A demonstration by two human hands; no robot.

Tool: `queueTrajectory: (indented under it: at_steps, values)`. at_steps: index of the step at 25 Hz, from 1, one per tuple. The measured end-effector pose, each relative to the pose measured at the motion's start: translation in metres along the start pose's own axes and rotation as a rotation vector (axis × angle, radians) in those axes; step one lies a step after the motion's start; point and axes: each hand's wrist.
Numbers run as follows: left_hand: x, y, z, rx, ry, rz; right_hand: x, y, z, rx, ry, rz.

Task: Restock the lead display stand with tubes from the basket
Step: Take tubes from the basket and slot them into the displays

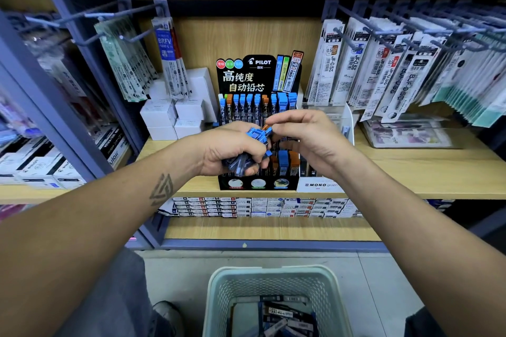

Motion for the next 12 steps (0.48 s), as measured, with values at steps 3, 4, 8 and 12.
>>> queueTrajectory:
  at_steps: [3, 4, 8, 12]
  values:
    - [0.0001, 0.0007, 0.0003, 0.005, -0.029, 0.023, 0.001, 0.0003, 0.0018, 0.048, -0.032, 0.05]
    - [0.0004, 0.0013, -0.0001, 0.003, -0.033, 0.033, 0.0018, 0.0005, 0.0026, 0.066, -0.045, 0.063]
    - [0.0017, 0.0043, -0.0019, 0.032, 0.01, 0.083, 0.0021, 0.001, 0.0064, 0.137, -0.128, 0.061]
    - [0.0003, 0.0052, -0.0009, 0.041, 0.04, 0.095, -0.003, -0.0003, 0.009, 0.185, -0.264, 0.001]
Point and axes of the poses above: each hand's wrist, its own y-axis away from the middle knuckle, its own x-axis out of the palm, z = x × y, and after that the axes turned 12 degrees about -y, right-handed
